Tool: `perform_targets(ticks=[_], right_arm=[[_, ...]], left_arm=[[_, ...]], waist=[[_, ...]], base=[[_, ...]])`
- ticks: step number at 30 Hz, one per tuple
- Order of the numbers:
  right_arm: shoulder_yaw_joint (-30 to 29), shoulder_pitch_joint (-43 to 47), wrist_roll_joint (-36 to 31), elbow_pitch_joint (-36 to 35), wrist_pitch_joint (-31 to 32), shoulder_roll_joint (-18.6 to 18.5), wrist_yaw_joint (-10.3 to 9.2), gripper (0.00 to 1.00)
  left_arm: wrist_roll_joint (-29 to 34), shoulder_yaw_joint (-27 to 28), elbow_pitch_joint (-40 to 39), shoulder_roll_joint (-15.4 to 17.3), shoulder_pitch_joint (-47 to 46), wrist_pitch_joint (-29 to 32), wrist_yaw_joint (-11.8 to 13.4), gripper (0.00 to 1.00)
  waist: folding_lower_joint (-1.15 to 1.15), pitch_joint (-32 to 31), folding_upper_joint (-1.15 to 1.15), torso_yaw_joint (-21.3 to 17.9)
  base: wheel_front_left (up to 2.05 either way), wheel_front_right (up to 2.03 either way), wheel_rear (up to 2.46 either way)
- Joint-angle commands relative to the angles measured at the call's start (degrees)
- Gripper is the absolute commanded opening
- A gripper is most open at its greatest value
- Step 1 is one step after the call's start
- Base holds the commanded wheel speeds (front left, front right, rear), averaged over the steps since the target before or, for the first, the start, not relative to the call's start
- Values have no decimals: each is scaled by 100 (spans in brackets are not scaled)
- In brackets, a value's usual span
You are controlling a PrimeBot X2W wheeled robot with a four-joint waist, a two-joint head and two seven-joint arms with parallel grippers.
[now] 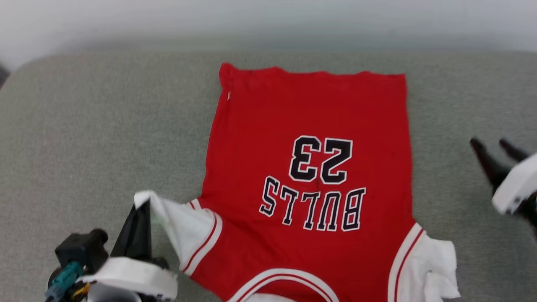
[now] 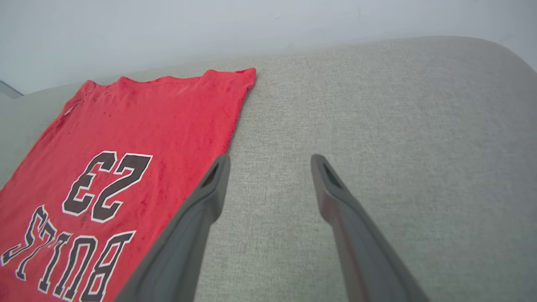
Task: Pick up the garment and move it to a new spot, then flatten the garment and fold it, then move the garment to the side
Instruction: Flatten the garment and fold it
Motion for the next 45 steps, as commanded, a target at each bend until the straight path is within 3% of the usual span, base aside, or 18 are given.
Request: perform_targets(ticks=[1, 8, 15, 22, 27, 28, 29, 30, 36, 45], right_arm=[[-41, -492, 74, 264, 201, -84, -4, 100], [64, -2497, 12, 1412, 1498, -462, -3, 100], [24, -3898, -176, 1952, 2631, -485, -3, 100], [-41, -4408, -519, 2303, 3024, -367, -3, 100], [-69, -4103, -729, 2884, 3619, -178, -6, 100], [-67, -4022, -777, 2955, 3717, -162, -7, 63], [-87, -3964, -803, 2978, 3743, -147, -7, 39], [-102, -3924, -812, 2975, 3749, -128, -7, 0], [30, -4099, -878, 2487, 3206, -256, -3, 0], [936, -3811, -730, 1834, 2522, -768, -4, 0]], left_arm=[[76, -52, -87, -87, -298, -87, -55, 0], [287, -347, 1, -454, -1179, -430, -331, 0], [436, -528, 249, -772, -1758, -665, -626, 0], [511, -534, 473, -988, -1982, -764, -817, 0], [575, -468, 626, -1089, -2025, -786, -918, 0], [585, -459, 651, -1112, -2029, -791, -935, 0], [582, -448, 677, -1129, -2031, -792, -959, 0], [600, -437, 708, -1145, -2029, -793, -971, 0], [636, -308, 864, -1166, -1933, -802, -1049, 0], [570, 52, 1148, -998, -1504, -803, -1025, 0]], waist=[[-1, 576, 0, 324], [-1, 1477, 0, 832], [-1, 2090, 0, 1252], [-1, 2370, 0, 1444], [-1, 2389, 0, 1466], [-1, 2370, 0, 1466], [-1, 2352, 0, 1465], [-1, 2328, 0, 1459], [-1, 2054, 0, 1344], [-1, 1160, 0, 765]], base=[[0, 0, 0], [0, 0, 0], [0, 0, 0], [0, 0, 0], [0, 0, 0], [0, 0, 0], [0, 0, 0], [0, 0, 0], [0, 0, 0], [0, 0, 0]])
